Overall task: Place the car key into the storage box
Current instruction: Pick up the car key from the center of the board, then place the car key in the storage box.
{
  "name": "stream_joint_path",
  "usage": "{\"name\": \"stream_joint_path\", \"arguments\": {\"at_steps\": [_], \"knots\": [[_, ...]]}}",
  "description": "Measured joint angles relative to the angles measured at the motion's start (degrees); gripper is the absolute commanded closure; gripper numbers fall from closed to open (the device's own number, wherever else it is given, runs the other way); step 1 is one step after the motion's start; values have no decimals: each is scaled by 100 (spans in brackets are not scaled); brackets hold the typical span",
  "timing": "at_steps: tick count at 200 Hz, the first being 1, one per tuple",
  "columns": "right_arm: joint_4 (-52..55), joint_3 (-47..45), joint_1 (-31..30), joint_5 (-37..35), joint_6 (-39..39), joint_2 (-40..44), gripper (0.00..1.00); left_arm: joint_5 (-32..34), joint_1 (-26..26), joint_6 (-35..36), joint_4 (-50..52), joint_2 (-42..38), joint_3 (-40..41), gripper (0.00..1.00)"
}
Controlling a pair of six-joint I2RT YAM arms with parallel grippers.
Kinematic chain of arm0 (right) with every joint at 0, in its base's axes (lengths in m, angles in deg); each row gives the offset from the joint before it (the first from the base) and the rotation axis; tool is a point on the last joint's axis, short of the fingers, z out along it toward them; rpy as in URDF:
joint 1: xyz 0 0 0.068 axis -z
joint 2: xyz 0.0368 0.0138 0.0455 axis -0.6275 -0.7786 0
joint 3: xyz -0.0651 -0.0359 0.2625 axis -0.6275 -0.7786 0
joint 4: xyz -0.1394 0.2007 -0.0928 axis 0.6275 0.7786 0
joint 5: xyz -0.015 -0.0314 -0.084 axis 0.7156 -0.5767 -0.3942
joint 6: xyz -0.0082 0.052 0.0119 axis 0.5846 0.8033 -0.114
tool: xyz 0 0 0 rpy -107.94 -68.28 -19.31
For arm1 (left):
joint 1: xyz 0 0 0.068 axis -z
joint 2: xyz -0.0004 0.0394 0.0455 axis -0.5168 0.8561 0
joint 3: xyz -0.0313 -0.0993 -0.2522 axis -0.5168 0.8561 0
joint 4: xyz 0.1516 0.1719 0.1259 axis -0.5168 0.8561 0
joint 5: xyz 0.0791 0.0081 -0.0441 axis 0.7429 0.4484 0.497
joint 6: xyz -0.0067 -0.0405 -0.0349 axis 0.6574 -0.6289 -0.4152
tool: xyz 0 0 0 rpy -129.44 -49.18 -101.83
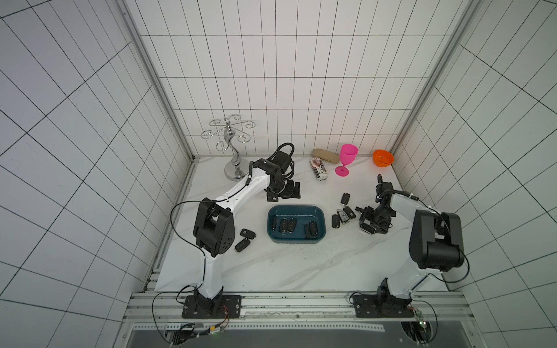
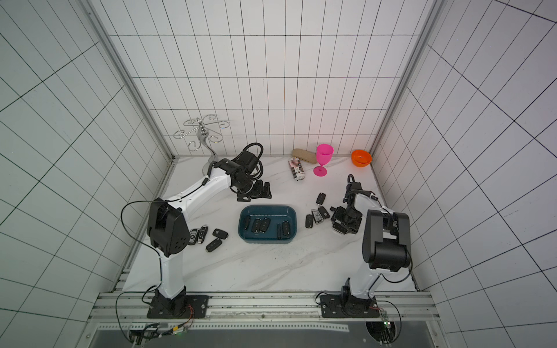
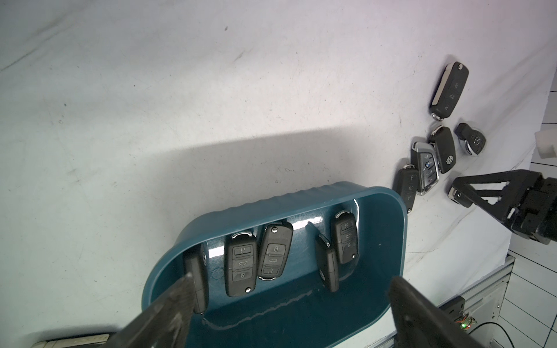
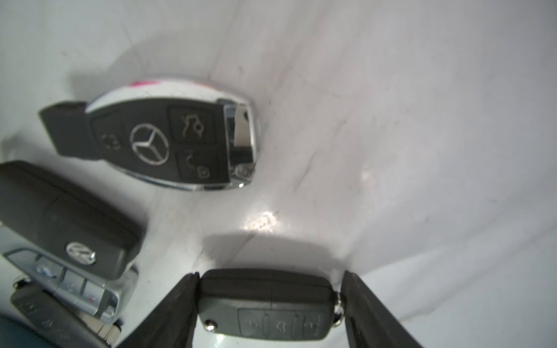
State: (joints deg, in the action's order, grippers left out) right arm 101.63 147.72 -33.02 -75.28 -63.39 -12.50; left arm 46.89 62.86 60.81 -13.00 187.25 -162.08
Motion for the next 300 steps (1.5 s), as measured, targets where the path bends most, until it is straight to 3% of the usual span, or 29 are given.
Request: {"name": "stream_joint_path", "arguments": {"at_steps": [51,114,173,243,300], "knots": [[627,291,-723,48,76,868,50,170,-236,48,50,0,72,2],[1123,1318,-2262,92,258,1023,49,459,-1370,107,111,-221,664,4],[1165,2159,-3449,160,317,199,49,1075,-2234,116,282,-382,857,8],[815,2435,-4273,173,203,-704,49,1429,-2435,-201,177,-756,2028,13],[332,2435,-4415,166,96,-1025,49,1305,-2481,-404,-133,-1117,2597,17]]}}
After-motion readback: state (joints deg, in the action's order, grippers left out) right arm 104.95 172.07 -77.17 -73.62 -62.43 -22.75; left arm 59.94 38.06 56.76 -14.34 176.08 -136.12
